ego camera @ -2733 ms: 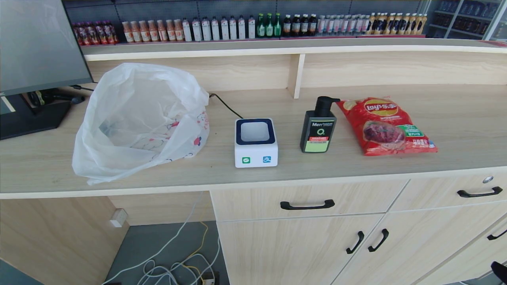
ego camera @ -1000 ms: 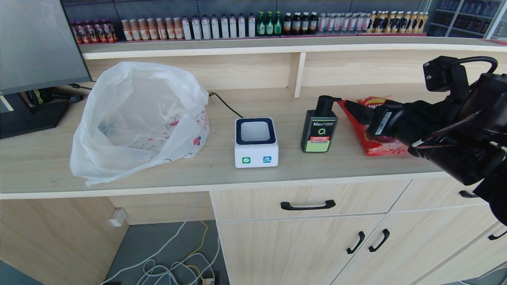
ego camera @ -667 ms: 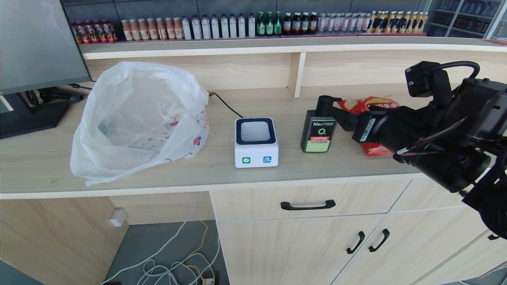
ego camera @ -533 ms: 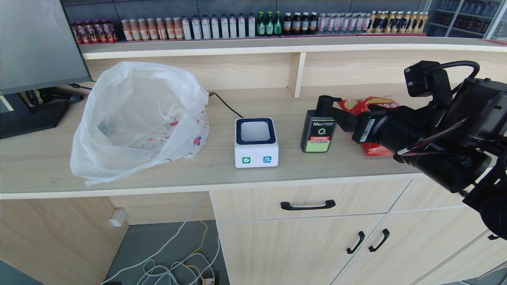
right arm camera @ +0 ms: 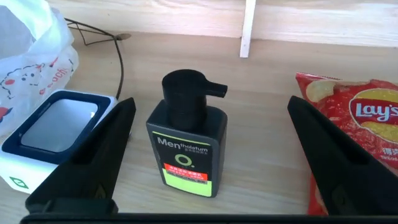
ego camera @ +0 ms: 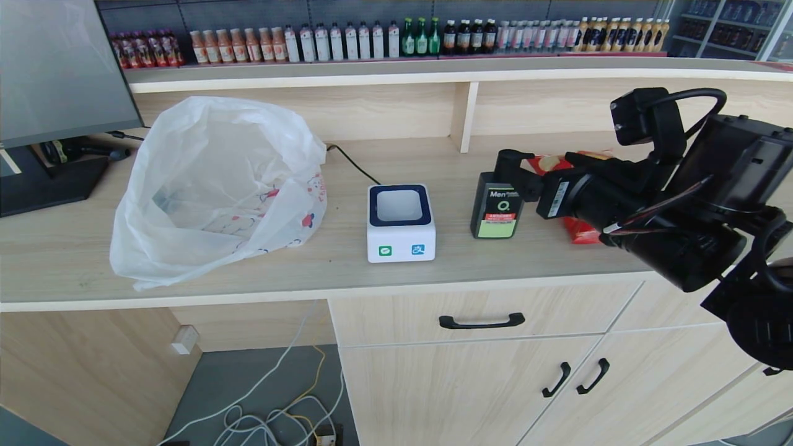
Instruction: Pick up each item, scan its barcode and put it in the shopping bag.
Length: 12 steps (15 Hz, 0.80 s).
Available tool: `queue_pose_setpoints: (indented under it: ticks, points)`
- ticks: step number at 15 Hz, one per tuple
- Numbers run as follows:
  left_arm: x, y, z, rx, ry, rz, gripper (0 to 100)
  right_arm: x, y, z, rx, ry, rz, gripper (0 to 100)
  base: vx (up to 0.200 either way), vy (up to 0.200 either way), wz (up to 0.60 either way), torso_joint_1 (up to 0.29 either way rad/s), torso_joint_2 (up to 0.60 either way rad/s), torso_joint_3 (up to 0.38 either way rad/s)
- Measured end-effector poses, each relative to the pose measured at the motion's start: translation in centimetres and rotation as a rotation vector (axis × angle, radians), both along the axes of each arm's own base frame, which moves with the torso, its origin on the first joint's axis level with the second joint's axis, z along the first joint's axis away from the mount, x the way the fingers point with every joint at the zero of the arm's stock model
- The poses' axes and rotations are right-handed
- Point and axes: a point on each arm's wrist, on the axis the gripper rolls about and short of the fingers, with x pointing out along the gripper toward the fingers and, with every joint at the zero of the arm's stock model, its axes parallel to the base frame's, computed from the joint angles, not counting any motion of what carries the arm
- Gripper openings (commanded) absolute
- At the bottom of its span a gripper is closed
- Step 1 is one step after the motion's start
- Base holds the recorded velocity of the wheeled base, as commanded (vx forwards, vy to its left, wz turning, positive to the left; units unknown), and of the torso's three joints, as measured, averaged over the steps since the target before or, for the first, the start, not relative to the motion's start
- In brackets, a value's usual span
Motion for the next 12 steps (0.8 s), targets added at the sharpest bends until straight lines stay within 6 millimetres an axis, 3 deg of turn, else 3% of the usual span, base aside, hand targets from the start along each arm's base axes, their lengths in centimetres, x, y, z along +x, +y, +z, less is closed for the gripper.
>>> queue_pose_setpoints:
  ticks: [4,9,12]
  points:
    - [0.0,0.0,0.0,0.0,0.0,0.0,100,1.0,0.5,-0.6,-0.001,0.015,-0.009,100,0.0,0.0,0.0,0.0,0.0,0.0]
    - [0.0,0.0,0.0,0.0,0.0,0.0,100,1.3,2.7,-1.2,0.05,0.049,-0.025,100,0.0,0.0,0.0,0.0,0.0,0.0]
    - [0.0,0.0,0.0,0.0,0.0,0.0,100,2.1,2.3,-1.8,0.043,0.064,-0.05,100,0.0,0.0,0.0,0.0,0.0,0.0]
